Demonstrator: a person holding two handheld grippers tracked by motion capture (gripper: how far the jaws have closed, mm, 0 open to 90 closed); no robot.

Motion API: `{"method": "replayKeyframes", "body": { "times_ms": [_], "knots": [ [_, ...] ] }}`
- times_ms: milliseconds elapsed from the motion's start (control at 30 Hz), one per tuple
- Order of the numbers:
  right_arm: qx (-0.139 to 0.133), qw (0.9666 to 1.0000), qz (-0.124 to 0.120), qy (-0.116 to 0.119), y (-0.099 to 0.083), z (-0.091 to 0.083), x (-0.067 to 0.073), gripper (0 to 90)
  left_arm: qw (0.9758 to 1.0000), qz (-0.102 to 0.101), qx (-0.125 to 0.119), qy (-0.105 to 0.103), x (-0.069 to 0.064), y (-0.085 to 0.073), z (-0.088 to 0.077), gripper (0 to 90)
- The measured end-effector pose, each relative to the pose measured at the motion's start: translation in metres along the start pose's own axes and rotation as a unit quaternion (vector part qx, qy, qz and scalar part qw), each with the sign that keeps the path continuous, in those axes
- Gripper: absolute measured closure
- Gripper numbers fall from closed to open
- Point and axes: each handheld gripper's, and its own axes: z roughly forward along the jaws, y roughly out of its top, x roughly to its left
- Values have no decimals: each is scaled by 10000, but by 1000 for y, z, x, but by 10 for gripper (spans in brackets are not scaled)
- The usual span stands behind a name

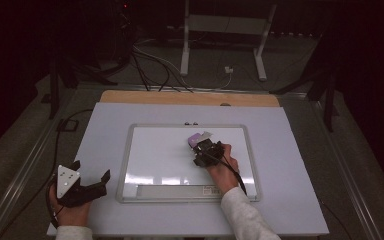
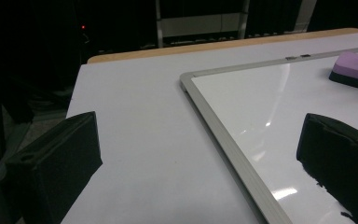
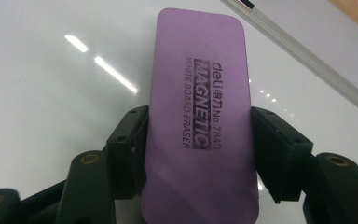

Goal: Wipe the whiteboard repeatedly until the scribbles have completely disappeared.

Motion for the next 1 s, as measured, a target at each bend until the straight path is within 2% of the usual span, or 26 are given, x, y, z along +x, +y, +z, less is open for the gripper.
{"method": "replayKeyframes", "body": {
  "times_ms": [67,133,233,400,467,533,733,1000],
  "knots": [
    [-15,9999,-104,-66,1,-1,4,412,10000,12,6,0,0,0,0,6],
    [-63,9998,-114,177,1,-3,9,412,10000,8,8,-7,-1,0,1,6],
    [-145,9987,-263,416,2,-7,22,412,10000,25,11,-8,-1,0,1,6],
    [-254,9948,-483,856,5,-12,43,412,10000,7,13,-6,-1,0,1,6],
    [-280,9943,-536,873,5,-13,46,412,10000,12,10,-4,0,0,1,6],
    [-260,9941,-456,954,5,-12,43,411,10000,19,8,-3,0,0,0,6],
    [-182,9979,-279,562,4,-6,27,411,10000,14,11,-2,0,0,0,6],
    [-96,9995,-57,305,0,-3,8,411,10000,18,13,2,0,-1,-1,6]
  ]
}}
